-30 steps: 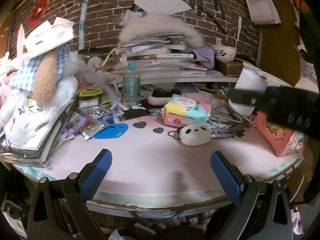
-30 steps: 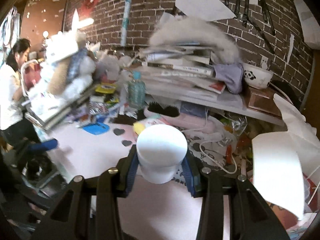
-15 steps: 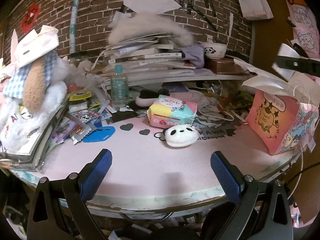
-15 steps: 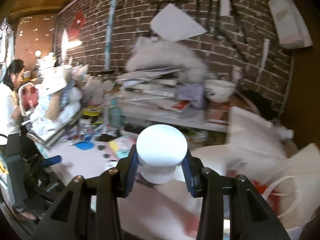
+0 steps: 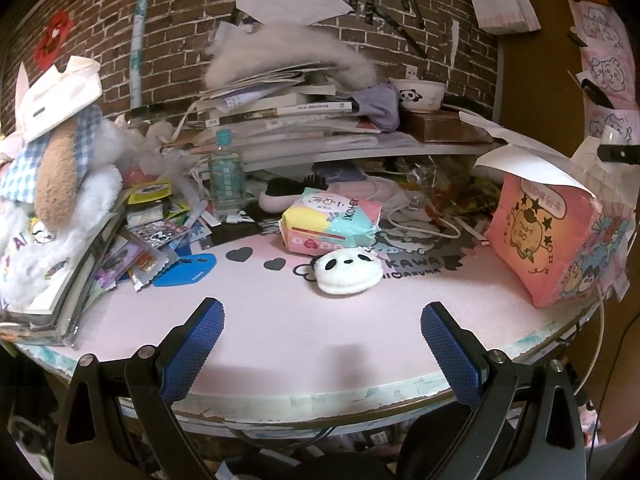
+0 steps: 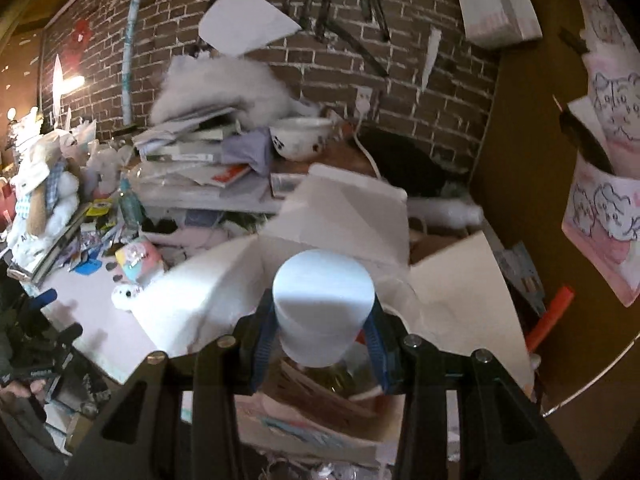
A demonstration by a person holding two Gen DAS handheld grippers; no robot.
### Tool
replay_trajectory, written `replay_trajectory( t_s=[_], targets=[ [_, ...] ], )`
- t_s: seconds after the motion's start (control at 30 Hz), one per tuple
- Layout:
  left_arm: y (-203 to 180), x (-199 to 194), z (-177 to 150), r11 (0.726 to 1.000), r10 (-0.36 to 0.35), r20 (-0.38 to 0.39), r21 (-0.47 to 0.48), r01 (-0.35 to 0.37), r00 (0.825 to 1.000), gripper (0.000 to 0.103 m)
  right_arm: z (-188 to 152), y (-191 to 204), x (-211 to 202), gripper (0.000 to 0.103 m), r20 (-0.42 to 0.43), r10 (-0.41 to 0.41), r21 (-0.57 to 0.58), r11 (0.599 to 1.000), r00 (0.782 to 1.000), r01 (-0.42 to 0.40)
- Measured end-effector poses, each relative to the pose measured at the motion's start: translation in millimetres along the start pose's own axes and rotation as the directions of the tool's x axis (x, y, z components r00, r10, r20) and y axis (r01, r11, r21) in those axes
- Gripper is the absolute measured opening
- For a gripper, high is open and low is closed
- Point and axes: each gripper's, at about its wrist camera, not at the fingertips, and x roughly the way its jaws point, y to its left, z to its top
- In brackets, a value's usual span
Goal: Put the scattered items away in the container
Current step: 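Lift the white cylinder and carry it toward the paper bag, then lower the white cylinder into the bag and open the right gripper, then withdraw the right gripper from the bag back over the table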
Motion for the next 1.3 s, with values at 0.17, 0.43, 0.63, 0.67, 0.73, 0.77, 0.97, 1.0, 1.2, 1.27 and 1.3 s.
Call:
replay_trajectory(
  t_s=[0.17, 0.43, 0.63, 0.67, 0.73, 0.77, 0.97, 1.0, 1.2, 1.27, 1.3],
  targets=[
    [-2.4, -0.3, -0.6, 1.000, 0.000, -0.001, 0.006, 0.000, 1.000, 0.099, -7.5, -7.4, 8.3, 0.038, -0.067, -0.023, -0.026, 0.999, 0.997, 0.021],
    [-1.6, 0.2, -0.8, 1.000, 0.003, -0.004, 0.002, -0.003, 1.000, 0.099, -13.7, -14.6, 29.3, 0.038, -0.148, -0.051, -0.052, 0.998, 0.988, 0.044],
    [-2.6, 0.5, -1.2, 1.000, 0.000, -0.005, 0.011, 0.000, 1.000, 0.099, -16.9, -16.8, 33.7, 0.056, -0.162, -0.046, -0.053, 0.998, 0.986, 0.038],
    [-2.3, 0.4, -1.3, 1.000, 0.000, -0.005, 0.010, 0.000, 1.000, 0.099, -16.7, -15.4, 33.7, 0.056, -0.160, -0.049, -0.060, 0.997, 0.986, 0.040],
    [-2.4, 0.5, -1.3, 1.000, 0.000, -0.005, 0.009, 0.000, 1.000, 0.099, -15.8, -13.5, 33.5, 0.059, -0.155, -0.056, -0.066, 0.997, 0.986, 0.046],
    [-2.3, 0.5, -1.4, 1.000, 0.001, -0.005, 0.009, -0.001, 1.000, 0.099, -15.3, -13.1, 33.4, 0.062, -0.153, -0.052, -0.065, 0.997, 0.987, 0.043],
    [-2.3, 0.9, -0.7, 1.000, 0.001, -0.007, 0.005, -0.001, 1.000, 0.099, -13.5, -9.3, 26.8, 0.069, -0.124, -0.041, -0.060, 0.998, 0.991, 0.034],
    [-2.4, 1.0, -0.7, 1.000, 0.000, -0.007, 0.006, 0.000, 1.000, 0.099, -13.0, -8.8, 25.6, 0.069, -0.120, -0.038, -0.058, 0.998, 0.992, 0.031],
    [-3.0, 2.0, -0.5, 1.000, -0.002, -0.008, 0.006, 0.002, 1.000, 0.099, -9.1, 0.0, 9.4, 0.074, -0.073, 0.012, -0.043, 0.999, 0.997, -0.015],
    [-3.2, 2.6, -0.3, 1.000, -0.001, -0.010, 0.005, 0.001, 1.000, 0.099, -8.2, 6.0, 3.2, 0.075, -0.050, 0.056, -0.035, 0.998, 0.997, -0.057],
    [-3.2, 3.3, -0.3, 1.000, 0.000, -0.012, 0.004, 0.000, 1.000, 0.099, -7.7, 9.5, 1.2, 0.075, -0.043, 0.081, -0.032, 0.996, 0.996, -0.082]
  ],
)
